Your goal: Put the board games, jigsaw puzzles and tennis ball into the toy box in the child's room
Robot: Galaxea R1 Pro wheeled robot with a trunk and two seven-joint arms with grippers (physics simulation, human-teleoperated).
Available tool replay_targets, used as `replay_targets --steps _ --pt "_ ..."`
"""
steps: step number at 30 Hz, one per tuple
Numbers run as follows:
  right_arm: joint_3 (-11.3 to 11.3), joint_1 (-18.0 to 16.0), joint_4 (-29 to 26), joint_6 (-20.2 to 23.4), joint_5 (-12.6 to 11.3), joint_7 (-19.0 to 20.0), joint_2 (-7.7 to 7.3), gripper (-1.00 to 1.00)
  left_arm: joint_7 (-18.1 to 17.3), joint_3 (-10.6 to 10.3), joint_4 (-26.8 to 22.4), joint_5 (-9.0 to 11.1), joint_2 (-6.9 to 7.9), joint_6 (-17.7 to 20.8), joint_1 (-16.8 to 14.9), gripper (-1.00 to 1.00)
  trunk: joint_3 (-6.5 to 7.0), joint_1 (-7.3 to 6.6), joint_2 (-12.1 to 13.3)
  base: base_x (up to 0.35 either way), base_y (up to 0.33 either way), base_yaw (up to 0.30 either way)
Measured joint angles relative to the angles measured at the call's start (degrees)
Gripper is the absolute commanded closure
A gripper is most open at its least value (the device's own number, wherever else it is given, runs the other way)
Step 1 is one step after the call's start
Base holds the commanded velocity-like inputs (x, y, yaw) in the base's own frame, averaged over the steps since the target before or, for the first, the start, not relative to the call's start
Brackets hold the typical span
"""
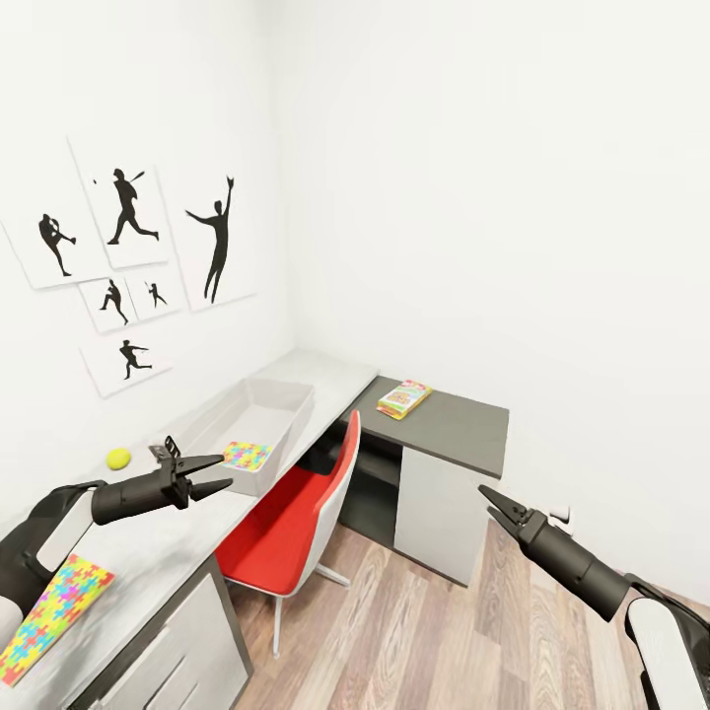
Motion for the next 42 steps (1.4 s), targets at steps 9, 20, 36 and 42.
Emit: replay_targets --steps 9,20,36,42 --pt "0.0 0.0 0.0 -0.1 0.0 0.0 0.39 -1.0 0.0 0.0 0.0 0.0 0.04 0.0 0.0 -1.0 0.06 0.0 0.0 -0.003 0.0 -0.036" --pt "-0.2 0.0 0.0 -0.1 0.0 0.0 -0.18 -1.0 0.0 0.0 0.0 0.0 -0.02 0.0 0.0 -1.0 0.61 0.0 0.0 -0.033 0.0 -0.203" --pt "-0.3 0.0 0.8 -0.1 0.1 0.0 -0.44 -1.0 -0.2 0.1 0.0 0.2 0.28 0.3 0.0 -1.0 1.53 0.0 0.0 -0.002 0.0 -0.226" --pt "-0.3 0.0 0.9 -0.1 0.1 0.0 -0.46 -1.0 -0.2 0.0 0.0 0.2 0.3 0.4 0.0 -1.0 1.88 0.01 0.0 -0.094 0.0 -0.224"
